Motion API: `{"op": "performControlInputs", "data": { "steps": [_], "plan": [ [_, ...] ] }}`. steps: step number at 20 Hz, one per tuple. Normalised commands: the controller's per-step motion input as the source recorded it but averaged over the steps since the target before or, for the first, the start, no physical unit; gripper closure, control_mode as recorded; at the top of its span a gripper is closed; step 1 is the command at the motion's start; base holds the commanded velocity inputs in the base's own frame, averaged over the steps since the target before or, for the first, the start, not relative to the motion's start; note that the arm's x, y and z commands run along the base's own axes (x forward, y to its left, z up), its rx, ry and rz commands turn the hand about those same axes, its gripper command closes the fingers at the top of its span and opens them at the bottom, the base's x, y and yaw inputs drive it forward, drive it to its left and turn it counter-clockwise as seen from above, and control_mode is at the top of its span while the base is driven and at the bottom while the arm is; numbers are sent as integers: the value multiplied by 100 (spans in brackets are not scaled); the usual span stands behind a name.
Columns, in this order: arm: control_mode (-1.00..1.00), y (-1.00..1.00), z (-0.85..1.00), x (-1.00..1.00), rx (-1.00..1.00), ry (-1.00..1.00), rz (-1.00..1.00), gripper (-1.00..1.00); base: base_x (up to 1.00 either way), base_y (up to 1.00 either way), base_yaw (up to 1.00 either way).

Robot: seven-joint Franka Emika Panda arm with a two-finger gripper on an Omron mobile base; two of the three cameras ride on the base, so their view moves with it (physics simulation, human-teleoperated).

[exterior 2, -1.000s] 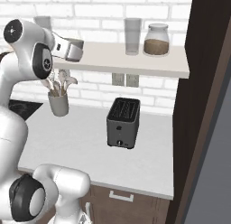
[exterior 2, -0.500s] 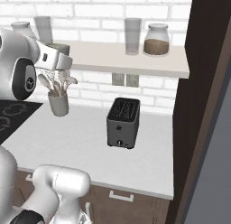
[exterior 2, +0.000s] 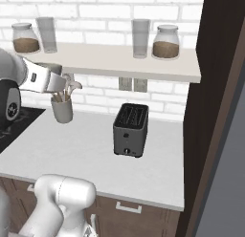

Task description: Gather all objects into one cabinet and sort the glasses and bowls to opposite sides.

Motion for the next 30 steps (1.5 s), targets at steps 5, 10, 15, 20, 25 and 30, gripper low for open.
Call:
{"op": "performControlInputs", "data": {
  "steps": [5,10,15,20,25,30],
  "plan": [
    [-100,29,-52,0,0,5,-3,100,0,0,0],
    [-100,24,-28,0,0,0,-8,100,0,0,0],
    [100,13,-9,0,0,0,-3,100,-13,15,-1],
    [100,0,0,0,0,0,0,100,-56,32,0],
    [100,0,0,0,0,0,0,100,-62,43,1],
    [100,0,0,0,0,0,0,100,-25,84,4]
  ]
}}
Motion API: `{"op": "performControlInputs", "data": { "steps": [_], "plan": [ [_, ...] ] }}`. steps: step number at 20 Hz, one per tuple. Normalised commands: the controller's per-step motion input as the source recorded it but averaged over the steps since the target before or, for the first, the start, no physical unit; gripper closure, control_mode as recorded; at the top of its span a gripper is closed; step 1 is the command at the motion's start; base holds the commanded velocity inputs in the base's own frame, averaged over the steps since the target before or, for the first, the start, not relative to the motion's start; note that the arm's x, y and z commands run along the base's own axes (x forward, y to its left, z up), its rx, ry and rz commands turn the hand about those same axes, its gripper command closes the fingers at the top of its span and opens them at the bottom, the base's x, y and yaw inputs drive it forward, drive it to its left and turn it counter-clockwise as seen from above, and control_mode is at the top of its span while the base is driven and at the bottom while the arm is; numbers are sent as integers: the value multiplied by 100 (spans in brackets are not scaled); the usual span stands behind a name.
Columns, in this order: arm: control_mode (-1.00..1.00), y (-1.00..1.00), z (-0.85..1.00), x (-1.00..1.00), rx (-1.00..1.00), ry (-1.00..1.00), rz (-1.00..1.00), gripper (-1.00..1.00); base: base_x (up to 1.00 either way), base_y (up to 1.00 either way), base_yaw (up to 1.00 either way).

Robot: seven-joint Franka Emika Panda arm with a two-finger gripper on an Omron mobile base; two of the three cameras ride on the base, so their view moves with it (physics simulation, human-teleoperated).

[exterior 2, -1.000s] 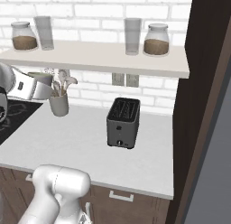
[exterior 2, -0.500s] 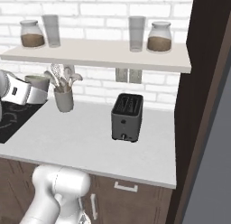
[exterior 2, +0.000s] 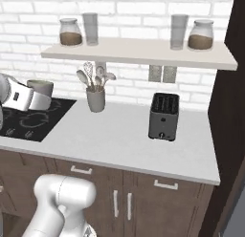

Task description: Gather all objects into one cabinet and sort the glasses and bowls to opposite sides.

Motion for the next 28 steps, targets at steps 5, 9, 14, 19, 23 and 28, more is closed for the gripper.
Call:
{"op": "performControlInputs", "data": {
  "steps": [5,9,14,19,23,28],
  "plan": [
    [100,0,0,0,0,0,0,100,-5,97,3],
    [100,0,0,0,0,0,0,100,0,98,1],
    [100,0,0,0,0,0,0,100,0,81,1],
    [100,0,0,0,0,0,0,100,-20,64,2],
    [100,0,0,0,0,0,0,100,-48,77,2],
    [100,0,0,0,0,0,0,100,-70,83,0]
  ]
}}
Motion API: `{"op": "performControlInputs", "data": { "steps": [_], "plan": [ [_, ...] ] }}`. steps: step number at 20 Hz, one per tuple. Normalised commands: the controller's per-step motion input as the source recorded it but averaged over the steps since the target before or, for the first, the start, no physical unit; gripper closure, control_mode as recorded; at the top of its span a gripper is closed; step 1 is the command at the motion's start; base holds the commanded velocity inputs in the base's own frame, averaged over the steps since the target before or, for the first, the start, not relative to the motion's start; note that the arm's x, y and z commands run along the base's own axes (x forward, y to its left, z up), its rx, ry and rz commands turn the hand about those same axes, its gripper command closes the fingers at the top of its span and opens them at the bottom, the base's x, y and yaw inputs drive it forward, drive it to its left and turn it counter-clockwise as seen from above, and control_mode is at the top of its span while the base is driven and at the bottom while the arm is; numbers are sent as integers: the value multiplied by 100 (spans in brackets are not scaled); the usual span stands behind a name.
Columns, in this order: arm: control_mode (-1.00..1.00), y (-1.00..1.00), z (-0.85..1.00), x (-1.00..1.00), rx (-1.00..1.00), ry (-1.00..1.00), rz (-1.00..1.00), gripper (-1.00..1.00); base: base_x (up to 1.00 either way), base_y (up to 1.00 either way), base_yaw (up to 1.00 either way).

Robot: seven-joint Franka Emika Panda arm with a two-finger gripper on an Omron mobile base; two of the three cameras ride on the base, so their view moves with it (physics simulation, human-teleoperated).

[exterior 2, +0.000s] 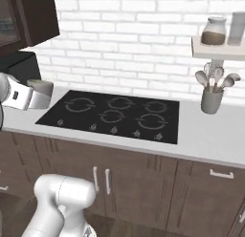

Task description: Gather all objects into one cabinet and sort the glasses and bowls to opposite sides.

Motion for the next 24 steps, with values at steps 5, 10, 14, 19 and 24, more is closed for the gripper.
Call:
{"op": "performControlInputs", "data": {
  "steps": [5,10,14,19,24],
  "plan": [
    [100,0,0,0,0,0,0,100,-69,65,0],
    [100,0,0,0,0,0,0,100,-63,14,0],
    [100,0,0,0,0,0,0,100,-71,17,0],
    [100,0,0,0,0,0,0,100,-66,55,2],
    [100,0,0,0,0,0,0,100,-55,99,14]
  ]
}}
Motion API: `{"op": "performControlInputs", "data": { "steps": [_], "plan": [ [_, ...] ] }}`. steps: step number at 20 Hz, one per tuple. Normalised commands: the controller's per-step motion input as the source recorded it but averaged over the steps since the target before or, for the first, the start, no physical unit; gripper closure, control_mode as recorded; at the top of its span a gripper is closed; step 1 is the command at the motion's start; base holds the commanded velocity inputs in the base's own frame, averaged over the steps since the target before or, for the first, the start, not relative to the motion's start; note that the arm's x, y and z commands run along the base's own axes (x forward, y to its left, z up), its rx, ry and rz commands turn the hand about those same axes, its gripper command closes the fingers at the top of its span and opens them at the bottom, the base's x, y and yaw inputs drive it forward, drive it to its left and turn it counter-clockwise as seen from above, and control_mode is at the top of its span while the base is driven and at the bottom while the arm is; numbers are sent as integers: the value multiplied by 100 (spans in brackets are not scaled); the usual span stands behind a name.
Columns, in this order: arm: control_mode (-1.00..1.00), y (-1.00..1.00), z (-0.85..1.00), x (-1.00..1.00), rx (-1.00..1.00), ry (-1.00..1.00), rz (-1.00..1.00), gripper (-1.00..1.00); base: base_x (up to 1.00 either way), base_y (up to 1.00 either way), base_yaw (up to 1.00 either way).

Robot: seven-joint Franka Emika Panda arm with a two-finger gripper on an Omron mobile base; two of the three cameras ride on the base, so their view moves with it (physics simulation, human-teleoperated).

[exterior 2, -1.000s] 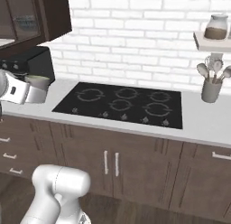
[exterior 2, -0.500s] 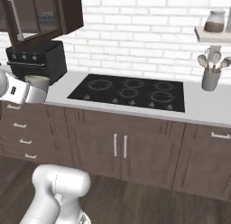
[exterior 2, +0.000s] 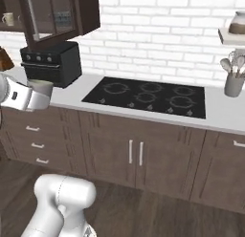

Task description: Gather all objects into one cabinet and sort the glasses and bowls to opposite sides.

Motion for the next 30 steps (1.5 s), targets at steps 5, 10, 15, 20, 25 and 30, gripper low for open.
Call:
{"op": "performControlInputs", "data": {
  "steps": [5,10,15,20,25,30],
  "plan": [
    [100,0,0,0,0,0,0,100,-47,100,15],
    [100,0,0,0,0,0,0,100,-34,99,14],
    [100,0,0,0,0,0,0,100,59,98,13],
    [100,0,0,0,0,0,0,100,76,99,13],
    [100,0,0,0,0,0,0,100,96,62,6],
    [100,0,0,0,0,0,0,100,100,34,5]
  ]
}}
